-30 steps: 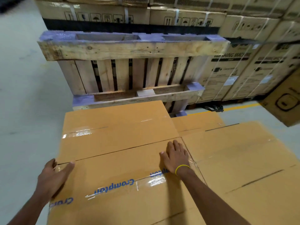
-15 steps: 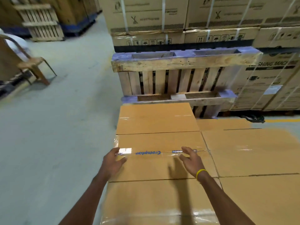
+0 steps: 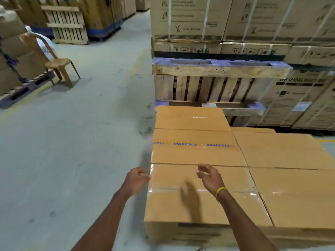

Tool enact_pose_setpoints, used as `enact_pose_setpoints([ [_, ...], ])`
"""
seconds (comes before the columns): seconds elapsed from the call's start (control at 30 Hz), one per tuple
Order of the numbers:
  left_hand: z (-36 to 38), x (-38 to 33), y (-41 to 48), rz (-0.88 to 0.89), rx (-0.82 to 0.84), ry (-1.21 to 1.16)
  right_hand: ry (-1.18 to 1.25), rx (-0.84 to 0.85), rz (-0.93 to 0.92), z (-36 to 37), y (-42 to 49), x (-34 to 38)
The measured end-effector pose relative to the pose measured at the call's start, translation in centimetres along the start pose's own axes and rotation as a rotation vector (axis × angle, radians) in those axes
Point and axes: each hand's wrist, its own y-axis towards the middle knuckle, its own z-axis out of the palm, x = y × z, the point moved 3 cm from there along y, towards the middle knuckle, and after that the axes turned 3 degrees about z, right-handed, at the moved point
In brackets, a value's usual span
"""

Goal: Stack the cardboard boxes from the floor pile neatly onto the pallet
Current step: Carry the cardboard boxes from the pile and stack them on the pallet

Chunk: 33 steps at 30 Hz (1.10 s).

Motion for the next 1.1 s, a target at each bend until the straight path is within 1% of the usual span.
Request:
enact_pose_setpoints([
  [0.27, -3.9, 15.4, -10.3, -0.169, 0.033, -0.157, -0.081, 0.068, 0.092, 8.5, -13.4, -3.2],
  [0.33, -4.6, 17.5, -12.7, -0.207, 0.037, -0.157, -0.11, 0.102, 0.099, 10.4, -15.9, -4.3],
  [0.43, -5.6, 18.7, -16.2, -0.23, 0.019, -0.157, -0.102, 0.132, 0.113, 12.9, -19.3, -5.5],
  [0.53, -6.0, 20.6, -19.0, -0.256, 0.006, -0.162, -0.095, 0.164, 0.087, 15.1, -22.5, -6.0],
  [0.73, -6.3, 26.6, -25.6, -0.296, 0.012, -0.153, -0.073, 0.256, 0.076, 19.0, -29.5, -8.2],
  [0.83, -6.7, 30.6, -30.0, -0.347, 0.014, -0.184, -0.061, 0.271, 0.111, 20.5, -33.2, -10.7],
  [0.93, -7.5, 35.6, -34.5, -0.383, -0.023, -0.236, -0.047, 0.262, 0.201, 22.5, -37.4, -13.8],
  [1.0, -8.7, 37.0, -37.5, -0.379, -0.042, -0.253, -0.042, 0.256, 0.249, 23.8, -40.6, -15.3],
  [1.1, -11.0, 38.6, -40.6, -0.377, -0.093, -0.274, -0.072, 0.291, 0.279, 26.3, -44.4, -15.8],
])
